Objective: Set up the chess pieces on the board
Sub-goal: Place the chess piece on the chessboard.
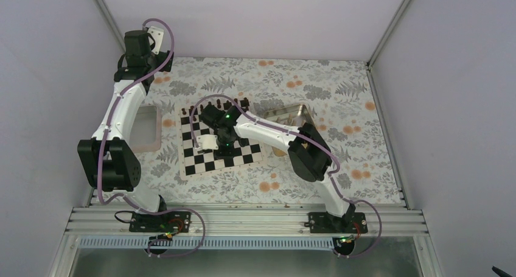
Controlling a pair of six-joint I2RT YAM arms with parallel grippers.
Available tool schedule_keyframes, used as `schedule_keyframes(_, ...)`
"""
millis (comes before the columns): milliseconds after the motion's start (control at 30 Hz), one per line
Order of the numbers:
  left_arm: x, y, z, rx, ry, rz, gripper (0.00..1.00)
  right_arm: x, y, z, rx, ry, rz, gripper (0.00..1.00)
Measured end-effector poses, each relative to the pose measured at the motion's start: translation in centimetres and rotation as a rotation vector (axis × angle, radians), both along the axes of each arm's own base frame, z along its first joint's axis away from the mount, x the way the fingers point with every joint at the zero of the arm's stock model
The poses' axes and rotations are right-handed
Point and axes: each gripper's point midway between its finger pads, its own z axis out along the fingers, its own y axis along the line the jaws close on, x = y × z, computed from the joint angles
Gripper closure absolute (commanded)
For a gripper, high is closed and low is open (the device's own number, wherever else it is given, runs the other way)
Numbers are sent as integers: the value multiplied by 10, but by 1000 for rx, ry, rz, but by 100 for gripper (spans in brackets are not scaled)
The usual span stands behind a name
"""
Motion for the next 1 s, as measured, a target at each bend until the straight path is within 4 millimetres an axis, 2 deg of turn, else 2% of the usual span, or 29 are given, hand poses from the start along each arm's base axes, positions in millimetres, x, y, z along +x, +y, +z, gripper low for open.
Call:
schedule_keyframes(500, 0, -1, 0, -1, 0, -3, 0, -7, 6, 0, 17, 14, 18, 90)
schedule_keyframes(1000, 0, -1, 0, -2, 0, -4, 0, -11, 0, -14, -6, 27, 17, 90)
